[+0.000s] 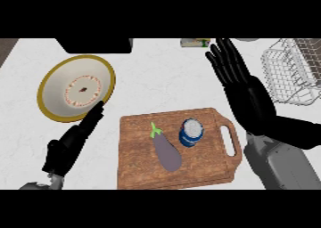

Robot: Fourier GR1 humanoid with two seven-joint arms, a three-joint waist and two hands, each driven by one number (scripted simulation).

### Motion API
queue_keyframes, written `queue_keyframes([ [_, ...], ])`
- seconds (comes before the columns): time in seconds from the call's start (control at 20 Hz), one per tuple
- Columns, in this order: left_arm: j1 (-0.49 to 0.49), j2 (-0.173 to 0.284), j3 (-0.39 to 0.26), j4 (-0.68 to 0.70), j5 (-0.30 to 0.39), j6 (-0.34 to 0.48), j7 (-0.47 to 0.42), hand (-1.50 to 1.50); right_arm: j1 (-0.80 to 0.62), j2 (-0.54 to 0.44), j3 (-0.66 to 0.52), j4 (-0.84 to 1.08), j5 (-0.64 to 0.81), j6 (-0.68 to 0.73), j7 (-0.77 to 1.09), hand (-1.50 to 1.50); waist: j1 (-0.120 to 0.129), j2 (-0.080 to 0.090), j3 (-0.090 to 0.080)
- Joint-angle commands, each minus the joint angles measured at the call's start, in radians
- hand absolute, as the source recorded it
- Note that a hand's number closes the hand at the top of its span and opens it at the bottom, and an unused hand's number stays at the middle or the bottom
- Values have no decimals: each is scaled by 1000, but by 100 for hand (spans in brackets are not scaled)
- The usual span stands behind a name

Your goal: Pick the can from the cutting board and place it in the tiered basket

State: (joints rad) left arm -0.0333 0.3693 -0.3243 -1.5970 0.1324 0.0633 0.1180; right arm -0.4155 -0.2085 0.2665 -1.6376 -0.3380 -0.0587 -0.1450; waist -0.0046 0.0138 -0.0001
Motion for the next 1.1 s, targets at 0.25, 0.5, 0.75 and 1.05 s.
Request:
queue_keyframes([
  [0.25,97,89,218,97,43,97,39,0,385,204,-142,212,-350,-24,-179,150,37,21,15],
  [0.5,120,87,250,152,103,55,44,0,487,207,-54,219,-209,-331,-514,-150,9,-9,-1],
  [0.75,95,103,255,162,90,46,28,0,541,65,56,379,102,-586,-250,-150,30,-1,-12],
  [1.05,95,108,276,177,106,32,32,0,491,-116,230,285,246,-612,169,-150,24,-14,-8],
])
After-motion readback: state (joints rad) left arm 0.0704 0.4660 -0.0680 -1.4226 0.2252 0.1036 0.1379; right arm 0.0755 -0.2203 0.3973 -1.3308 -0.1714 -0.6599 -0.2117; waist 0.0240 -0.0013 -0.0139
